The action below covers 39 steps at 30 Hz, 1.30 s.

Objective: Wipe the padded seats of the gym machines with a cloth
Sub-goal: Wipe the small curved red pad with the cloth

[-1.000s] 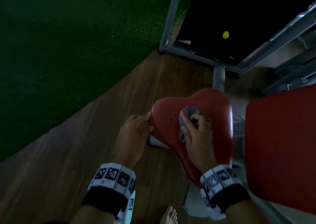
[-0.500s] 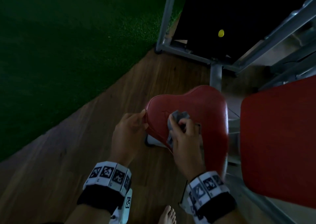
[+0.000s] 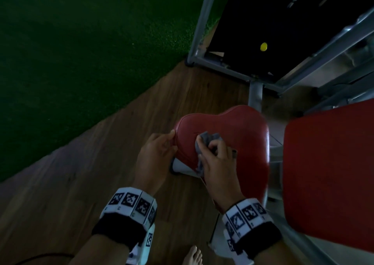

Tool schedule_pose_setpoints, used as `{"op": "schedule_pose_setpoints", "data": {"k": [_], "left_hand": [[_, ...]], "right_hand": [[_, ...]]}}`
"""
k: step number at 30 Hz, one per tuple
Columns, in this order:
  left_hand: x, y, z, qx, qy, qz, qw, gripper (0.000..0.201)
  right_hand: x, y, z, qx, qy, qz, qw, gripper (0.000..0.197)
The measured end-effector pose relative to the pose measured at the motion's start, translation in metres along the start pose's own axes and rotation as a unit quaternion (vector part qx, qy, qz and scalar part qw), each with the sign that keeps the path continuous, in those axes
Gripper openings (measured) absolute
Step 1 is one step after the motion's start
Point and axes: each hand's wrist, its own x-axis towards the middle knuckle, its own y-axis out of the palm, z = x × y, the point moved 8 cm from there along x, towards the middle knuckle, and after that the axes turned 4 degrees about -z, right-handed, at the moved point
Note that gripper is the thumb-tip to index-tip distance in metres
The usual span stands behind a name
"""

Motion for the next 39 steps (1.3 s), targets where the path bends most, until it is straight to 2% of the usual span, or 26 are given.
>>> {"op": "schedule_pose_setpoints", "data": {"k": [5,11,15,18,21,23,26,30,32,34,36,39], "left_hand": [[0.001,0.003,0.005,-0.024,-0.021,0.009,0.999,0.039],[0.001,0.000,0.001,-0.005,0.000,0.004,1.000,0.039],[0.001,-0.002,-0.001,0.009,-0.002,0.004,1.000,0.038],[0.001,-0.004,-0.002,0.011,-0.004,0.001,1.000,0.037],[0.000,-0.006,-0.005,0.009,0.005,-0.002,1.000,0.038],[0.000,-0.006,-0.006,0.012,0.015,0.002,1.000,0.038],[0.001,-0.005,-0.005,0.011,0.014,0.013,1.000,0.039],[0.001,-0.005,-0.002,-0.010,0.011,0.032,0.999,0.037],[0.000,-0.006,-0.003,-0.031,0.013,0.030,0.999,0.034],[0.001,-0.007,-0.001,-0.069,-0.010,0.027,0.997,0.031],[0.000,-0.004,0.007,-0.136,-0.051,0.047,0.988,0.028],[-0.003,0.000,0.011,-0.225,-0.085,0.085,0.967,0.028]], "right_hand": [[0.027,0.000,-0.007,0.049,0.066,-0.012,0.997,0.045],[-0.014,0.004,0.009,-0.011,-0.002,0.007,1.000,0.051],[0.017,0.001,0.004,0.016,0.026,-0.016,0.999,0.048],[0.022,0.002,0.007,0.000,0.045,-0.008,0.999,0.046],[-0.004,0.004,0.020,-0.043,-0.018,0.021,0.999,0.051],[-0.015,0.005,0.012,-0.049,-0.030,0.027,0.998,0.053],[-0.012,-0.001,-0.010,-0.051,0.033,0.017,0.998,0.050],[0.013,0.011,-0.032,0.046,0.186,0.040,0.981,0.049],[0.033,0.021,-0.028,0.059,0.217,0.049,0.973,0.049],[0.054,0.024,-0.014,0.052,0.190,0.037,0.980,0.050],[0.063,0.024,0.006,0.033,0.130,0.023,0.991,0.050],[0.044,0.024,0.029,-0.010,0.016,0.037,0.999,0.053]]}}
